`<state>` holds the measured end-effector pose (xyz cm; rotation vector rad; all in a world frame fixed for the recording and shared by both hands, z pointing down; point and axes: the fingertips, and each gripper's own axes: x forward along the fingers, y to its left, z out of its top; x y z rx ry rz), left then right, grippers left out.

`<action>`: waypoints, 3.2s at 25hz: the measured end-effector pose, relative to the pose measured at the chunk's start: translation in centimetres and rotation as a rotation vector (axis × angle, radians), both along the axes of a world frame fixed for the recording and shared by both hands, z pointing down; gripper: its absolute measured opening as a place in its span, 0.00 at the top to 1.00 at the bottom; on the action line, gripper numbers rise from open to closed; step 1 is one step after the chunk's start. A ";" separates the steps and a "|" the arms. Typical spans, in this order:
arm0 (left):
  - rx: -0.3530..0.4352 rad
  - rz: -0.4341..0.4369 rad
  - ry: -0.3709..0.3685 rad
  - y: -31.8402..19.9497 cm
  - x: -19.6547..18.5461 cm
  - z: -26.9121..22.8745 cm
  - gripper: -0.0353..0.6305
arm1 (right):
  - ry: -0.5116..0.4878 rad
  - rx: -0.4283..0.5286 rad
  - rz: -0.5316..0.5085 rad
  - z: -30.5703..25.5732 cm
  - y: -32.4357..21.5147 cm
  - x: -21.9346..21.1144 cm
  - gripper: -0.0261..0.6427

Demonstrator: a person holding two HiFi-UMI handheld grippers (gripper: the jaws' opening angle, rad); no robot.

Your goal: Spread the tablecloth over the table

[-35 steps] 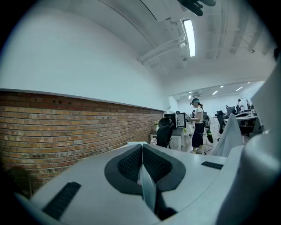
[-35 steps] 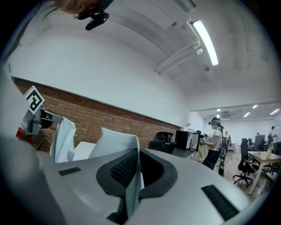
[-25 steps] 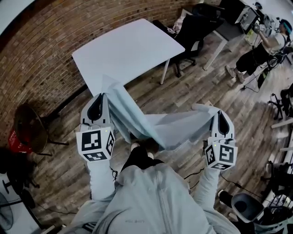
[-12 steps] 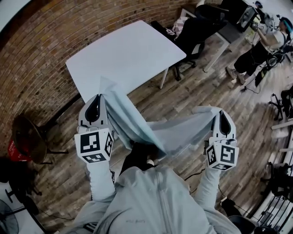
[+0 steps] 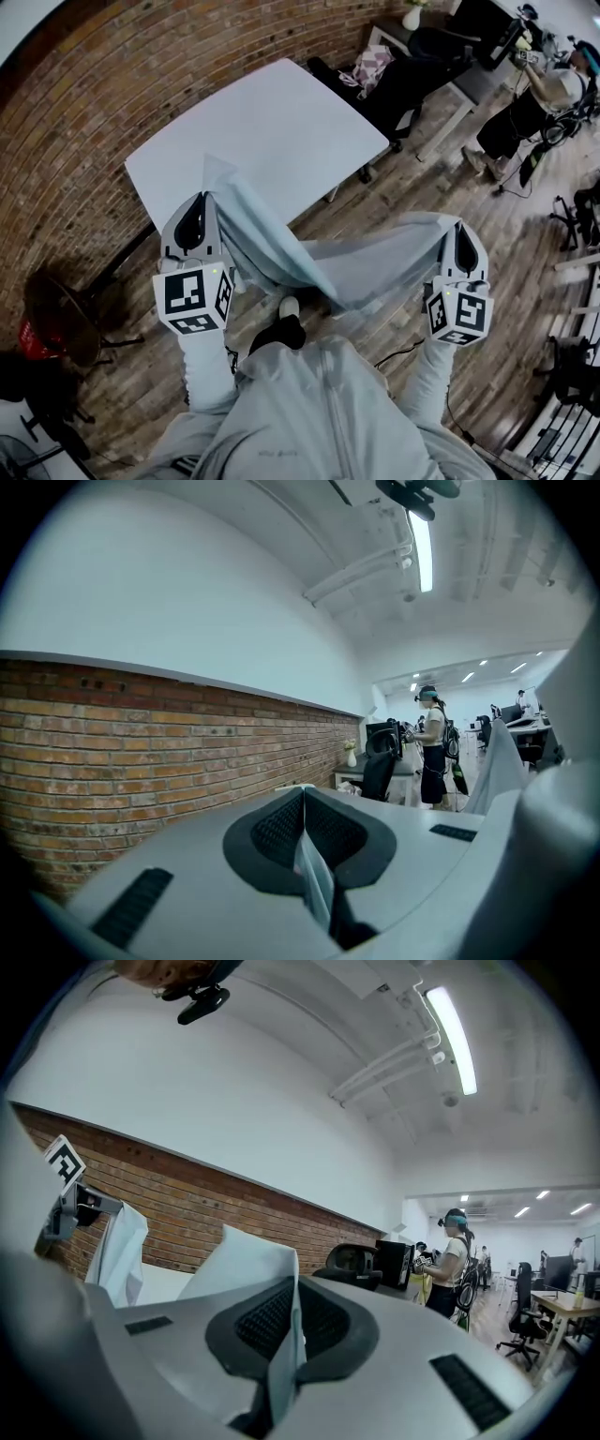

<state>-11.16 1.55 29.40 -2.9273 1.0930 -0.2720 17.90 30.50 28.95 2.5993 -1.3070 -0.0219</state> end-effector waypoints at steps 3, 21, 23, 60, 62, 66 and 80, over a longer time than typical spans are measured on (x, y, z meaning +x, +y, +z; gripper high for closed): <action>-0.004 0.015 0.000 -2.1 0.9 0.3 0.91 | 0.008 0.004 0.024 -0.2 -1.5 1.0 0.93; -0.025 0.026 -0.010 -6.9 5.8 1.9 0.91 | 0.031 0.022 0.071 -0.5 -6.0 7.4 0.93; -0.030 -0.016 -0.016 -7.8 6.3 2.2 0.91 | 0.022 0.017 0.043 0.1 -7.7 9.5 0.93; -0.104 -0.969 -0.127 -12.5 -5.0 3.7 0.91 | 0.028 -0.114 -0.605 3.7 -43.2 21.1 0.93; -0.106 -0.971 -0.134 -13.2 -5.7 4.0 0.91 | 0.049 -0.127 -0.596 3.6 -43.7 20.7 0.93; -0.102 -0.999 -0.150 -14.5 -7.3 4.3 0.91 | 0.079 -0.146 -0.562 3.5 -44.3 21.2 0.93; 0.001 -1.065 -0.280 -19.6 -14.4 1.5 0.91 | 0.215 -0.146 -0.481 1.4 -50.9 23.7 0.93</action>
